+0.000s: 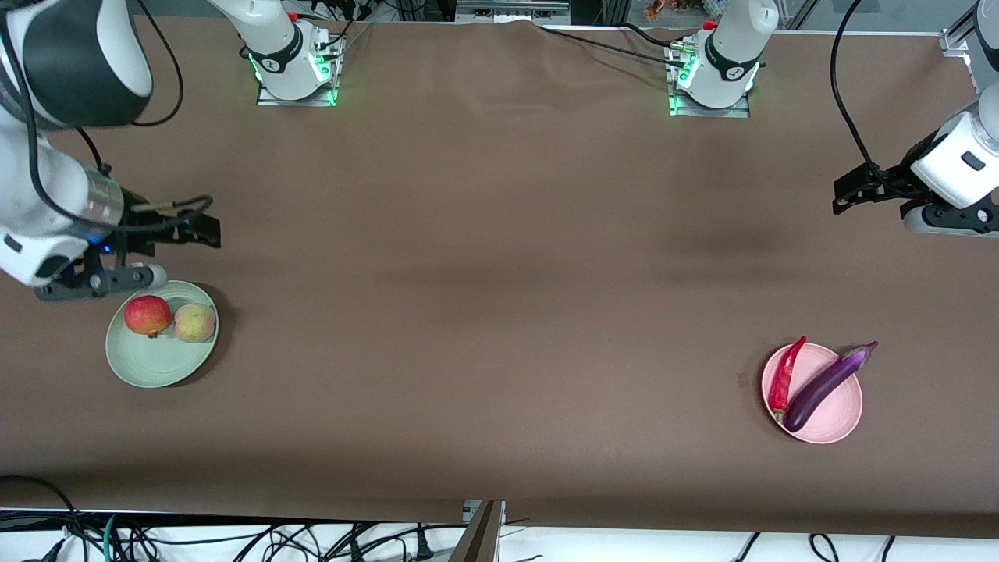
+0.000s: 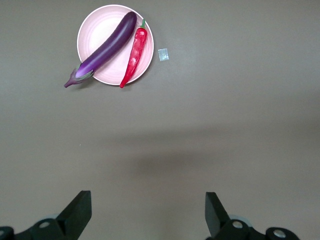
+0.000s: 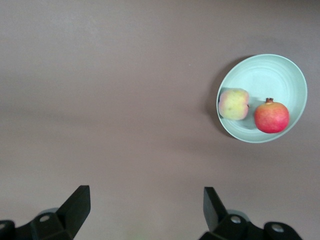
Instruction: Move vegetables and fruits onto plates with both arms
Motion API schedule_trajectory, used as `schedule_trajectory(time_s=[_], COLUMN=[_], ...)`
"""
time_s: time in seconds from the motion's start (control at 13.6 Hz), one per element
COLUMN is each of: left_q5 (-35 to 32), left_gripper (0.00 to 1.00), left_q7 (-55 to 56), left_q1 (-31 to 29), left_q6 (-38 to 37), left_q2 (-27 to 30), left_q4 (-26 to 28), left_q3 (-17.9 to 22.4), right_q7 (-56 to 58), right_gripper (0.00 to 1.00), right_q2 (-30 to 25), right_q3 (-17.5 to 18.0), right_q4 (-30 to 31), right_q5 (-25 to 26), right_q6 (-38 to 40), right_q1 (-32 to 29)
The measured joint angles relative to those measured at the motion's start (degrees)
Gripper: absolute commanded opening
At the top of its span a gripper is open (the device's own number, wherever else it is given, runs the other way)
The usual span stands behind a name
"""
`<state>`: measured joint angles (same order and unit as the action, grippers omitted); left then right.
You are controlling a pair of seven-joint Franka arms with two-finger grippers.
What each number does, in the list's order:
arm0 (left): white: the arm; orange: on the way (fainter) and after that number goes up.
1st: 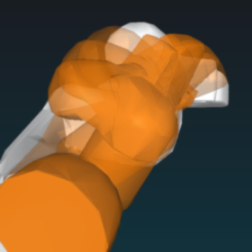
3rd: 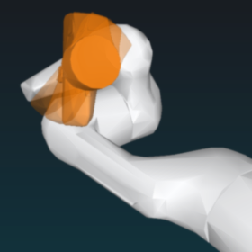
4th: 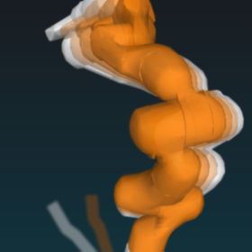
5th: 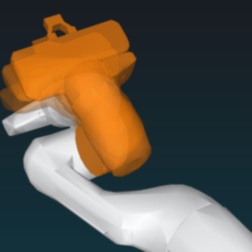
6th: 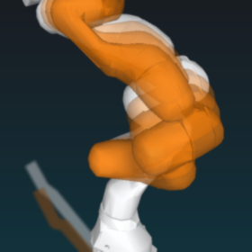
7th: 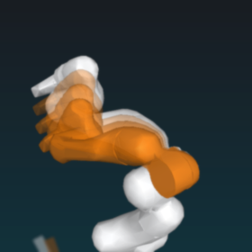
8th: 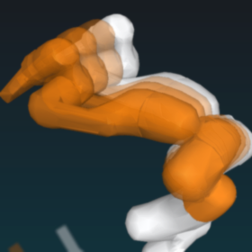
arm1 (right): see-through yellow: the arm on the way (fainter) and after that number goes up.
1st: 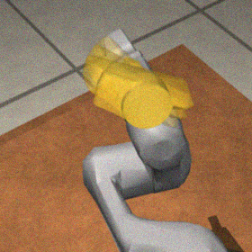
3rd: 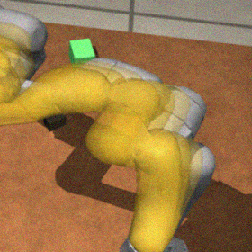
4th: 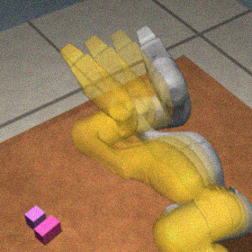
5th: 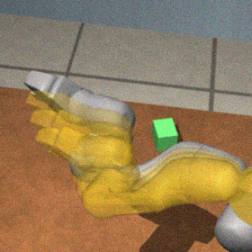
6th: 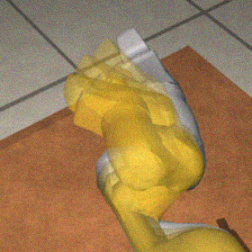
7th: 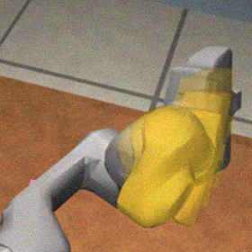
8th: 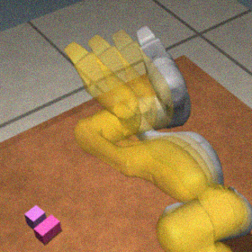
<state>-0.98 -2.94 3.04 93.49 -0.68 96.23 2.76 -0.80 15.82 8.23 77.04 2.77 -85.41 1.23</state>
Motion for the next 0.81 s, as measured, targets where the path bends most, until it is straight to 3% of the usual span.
schedule_trajectory(time_s=[0.44, 0.81], left_q5=[0.0, 0.0], left_gripper=[1.0, 1.0], left_q7=[0.05, 0.23], left_q1=[0.04, 0.09], left_q6=[0.0, 0.0], left_q2=[-0.03, -0.6], left_q4=[-0.16, -0.69], left_q3=[-0.03, -0.91], right_q7=[-0.01, -0.01], right_gripper=[1.0, 1.0], right_q2=[-11.03, -10.86], right_q3=[-0.25, -0.25], right_q4=[5.76, 8.07], right_q5=[0.0, 0.0], right_q6=[-0.9, -1.45], right_q1=[-3.95, -4.09])
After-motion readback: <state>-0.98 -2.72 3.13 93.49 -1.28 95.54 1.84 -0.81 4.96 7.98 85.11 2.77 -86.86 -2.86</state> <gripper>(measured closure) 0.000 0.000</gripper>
